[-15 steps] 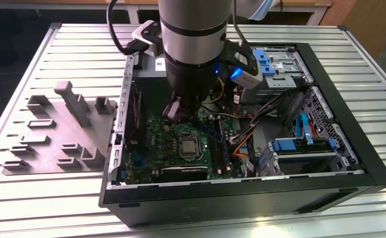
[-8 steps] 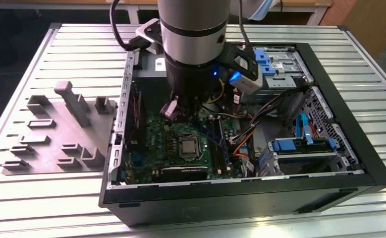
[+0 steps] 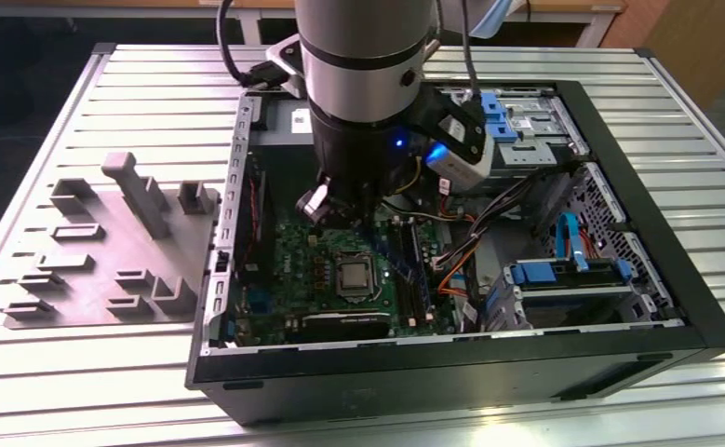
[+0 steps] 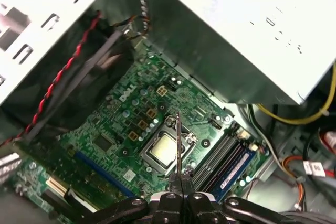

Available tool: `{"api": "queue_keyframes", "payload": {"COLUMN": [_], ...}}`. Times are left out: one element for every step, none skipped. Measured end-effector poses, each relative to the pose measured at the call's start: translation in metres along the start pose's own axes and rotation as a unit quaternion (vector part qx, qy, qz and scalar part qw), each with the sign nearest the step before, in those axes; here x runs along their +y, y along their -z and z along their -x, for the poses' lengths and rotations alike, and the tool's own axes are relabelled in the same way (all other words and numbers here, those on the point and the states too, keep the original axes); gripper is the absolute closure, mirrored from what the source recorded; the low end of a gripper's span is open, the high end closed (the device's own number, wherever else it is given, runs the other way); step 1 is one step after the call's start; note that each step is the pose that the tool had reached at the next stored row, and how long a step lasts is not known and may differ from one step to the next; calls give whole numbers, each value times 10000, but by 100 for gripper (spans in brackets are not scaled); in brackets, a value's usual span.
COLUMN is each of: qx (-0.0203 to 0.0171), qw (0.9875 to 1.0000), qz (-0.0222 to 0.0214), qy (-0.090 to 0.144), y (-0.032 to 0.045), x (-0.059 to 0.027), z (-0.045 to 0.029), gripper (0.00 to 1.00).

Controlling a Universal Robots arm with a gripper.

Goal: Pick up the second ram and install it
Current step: 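Insert the second ram into the second slot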

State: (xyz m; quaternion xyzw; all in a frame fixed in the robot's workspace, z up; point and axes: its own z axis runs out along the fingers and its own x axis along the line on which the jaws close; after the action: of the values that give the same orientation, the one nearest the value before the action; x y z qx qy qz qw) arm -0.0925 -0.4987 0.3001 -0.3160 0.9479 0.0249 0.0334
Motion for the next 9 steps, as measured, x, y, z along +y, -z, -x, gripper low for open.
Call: {"api": "queue_keyframes", "payload": {"qx": [-2, -5, -7, -10, -12, -14, -17, -19, -22], "qw": [10000, 9998, 9996, 9993, 9990, 9985, 9980, 9974, 9967], "qz": [-7, -14, -21, -29, -36, -43, -50, -57, -65], "qy": [-90, -179, -269, -367, -456, -546, -635, -725, -814], "y": [-1, -2, -4, -5, -6, -7, -8, -9, -10], "x": [0, 0, 0, 0, 0, 0, 0, 0, 0], "z": [0, 0, 0, 0, -1, -1, -1, -1, -1], "gripper": [89, 89, 89, 89, 89, 89, 89, 89, 89]}}
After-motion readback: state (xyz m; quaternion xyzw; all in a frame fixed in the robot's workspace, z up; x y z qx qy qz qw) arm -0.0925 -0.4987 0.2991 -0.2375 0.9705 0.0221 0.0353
